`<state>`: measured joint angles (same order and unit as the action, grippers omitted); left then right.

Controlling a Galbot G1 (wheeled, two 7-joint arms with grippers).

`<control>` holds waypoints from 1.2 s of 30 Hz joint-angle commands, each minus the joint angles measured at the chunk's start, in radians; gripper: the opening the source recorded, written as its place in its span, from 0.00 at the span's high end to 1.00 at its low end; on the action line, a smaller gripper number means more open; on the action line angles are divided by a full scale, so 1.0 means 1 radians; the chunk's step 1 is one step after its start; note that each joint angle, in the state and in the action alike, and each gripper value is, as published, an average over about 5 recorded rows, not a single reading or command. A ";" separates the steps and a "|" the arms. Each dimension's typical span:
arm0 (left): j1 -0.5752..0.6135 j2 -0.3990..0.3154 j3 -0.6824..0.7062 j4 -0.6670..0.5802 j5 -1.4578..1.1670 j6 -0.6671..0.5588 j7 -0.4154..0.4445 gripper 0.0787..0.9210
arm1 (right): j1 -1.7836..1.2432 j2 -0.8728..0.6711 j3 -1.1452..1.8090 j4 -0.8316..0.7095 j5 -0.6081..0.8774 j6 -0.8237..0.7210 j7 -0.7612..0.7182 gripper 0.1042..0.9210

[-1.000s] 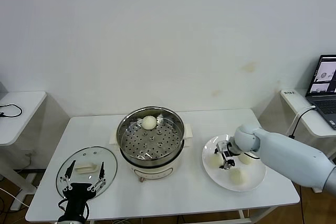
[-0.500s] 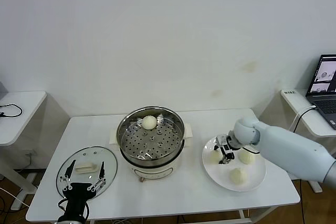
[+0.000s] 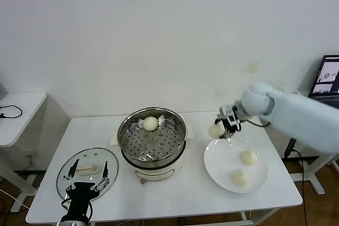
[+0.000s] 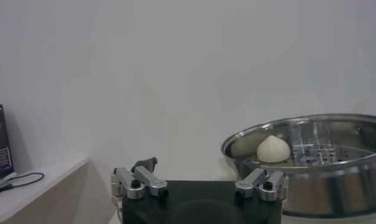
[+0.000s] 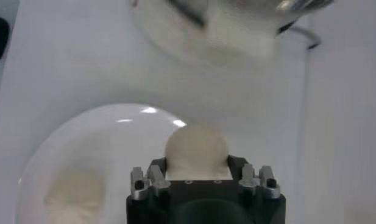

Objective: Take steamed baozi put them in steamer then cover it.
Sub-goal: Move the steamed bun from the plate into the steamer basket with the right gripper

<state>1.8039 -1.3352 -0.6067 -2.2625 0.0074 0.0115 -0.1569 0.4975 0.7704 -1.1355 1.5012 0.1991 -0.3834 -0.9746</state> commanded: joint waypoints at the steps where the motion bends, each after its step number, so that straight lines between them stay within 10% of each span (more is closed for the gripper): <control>1: -0.003 0.000 -0.004 -0.001 -0.004 0.002 -0.001 0.12 | 0.224 0.109 -0.096 0.019 0.161 -0.048 0.022 0.36; 15: -0.002 -0.006 -0.051 -0.010 -0.024 0.008 -0.001 0.12 | 0.080 0.591 -0.063 -0.268 0.285 -0.142 0.088 0.36; 36: -0.013 -0.010 -0.051 -0.026 -0.029 0.013 0.000 0.12 | -0.119 0.806 -0.056 -0.489 0.208 -0.190 0.109 0.35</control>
<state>1.7909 -1.3451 -0.6566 -2.2884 -0.0207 0.0248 -0.1577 0.4137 1.4954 -1.1923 1.0777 0.4132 -0.5647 -0.8722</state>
